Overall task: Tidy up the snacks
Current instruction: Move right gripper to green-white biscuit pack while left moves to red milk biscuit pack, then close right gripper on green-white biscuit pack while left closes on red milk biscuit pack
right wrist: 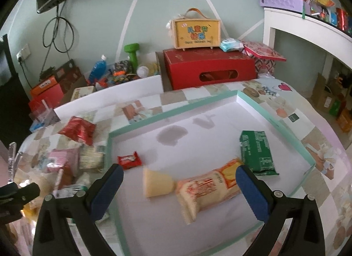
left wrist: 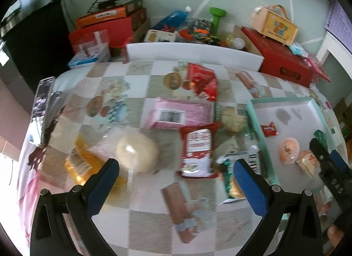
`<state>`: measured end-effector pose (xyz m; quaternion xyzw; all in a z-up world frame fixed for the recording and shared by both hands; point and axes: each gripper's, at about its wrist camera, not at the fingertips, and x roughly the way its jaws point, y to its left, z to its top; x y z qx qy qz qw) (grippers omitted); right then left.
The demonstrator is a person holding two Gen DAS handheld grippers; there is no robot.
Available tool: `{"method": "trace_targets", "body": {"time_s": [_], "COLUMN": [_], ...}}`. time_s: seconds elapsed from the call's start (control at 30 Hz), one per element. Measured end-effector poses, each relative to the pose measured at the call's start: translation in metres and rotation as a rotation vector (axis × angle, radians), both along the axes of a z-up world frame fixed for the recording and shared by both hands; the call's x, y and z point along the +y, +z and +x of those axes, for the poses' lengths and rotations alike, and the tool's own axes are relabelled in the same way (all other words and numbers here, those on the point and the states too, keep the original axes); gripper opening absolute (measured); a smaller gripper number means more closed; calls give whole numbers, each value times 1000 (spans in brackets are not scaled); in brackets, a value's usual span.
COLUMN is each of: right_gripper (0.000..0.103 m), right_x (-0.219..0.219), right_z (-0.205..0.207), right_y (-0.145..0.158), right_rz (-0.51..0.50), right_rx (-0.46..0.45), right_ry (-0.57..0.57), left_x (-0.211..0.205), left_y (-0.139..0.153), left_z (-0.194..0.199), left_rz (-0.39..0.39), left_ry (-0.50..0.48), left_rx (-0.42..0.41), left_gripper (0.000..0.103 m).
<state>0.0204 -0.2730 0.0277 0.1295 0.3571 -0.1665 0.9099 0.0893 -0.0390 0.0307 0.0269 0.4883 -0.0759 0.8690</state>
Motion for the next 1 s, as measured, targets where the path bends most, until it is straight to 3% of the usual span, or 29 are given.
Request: {"method": "trace_targets", "body": {"time_s": [0.3,0.5,0.6,0.8,1.0], "right_gripper": [103,103,103,103,102], "right_x": [31,53,63,90,117], "right_z": [-4,-1,0,5,12], "right_y": [15,15,12,4,-10], "right_rz": [33,54,63,48,-11], "right_rx": [-31,-26,-15,18,67], "right_ry": [58,126,165,273,371], "left_x": [41,68,76,79,69], "left_y": [-7,-6,-10,-18,-24], "left_z": [-1,-5,-6,-8,-4], "left_rz": [-23,-119,-132,-169,-140], "left_ry": [116,216,252,270,258], "left_rx": [43,69,87,122,142], "left_gripper": [103,103,103,103,103]}}
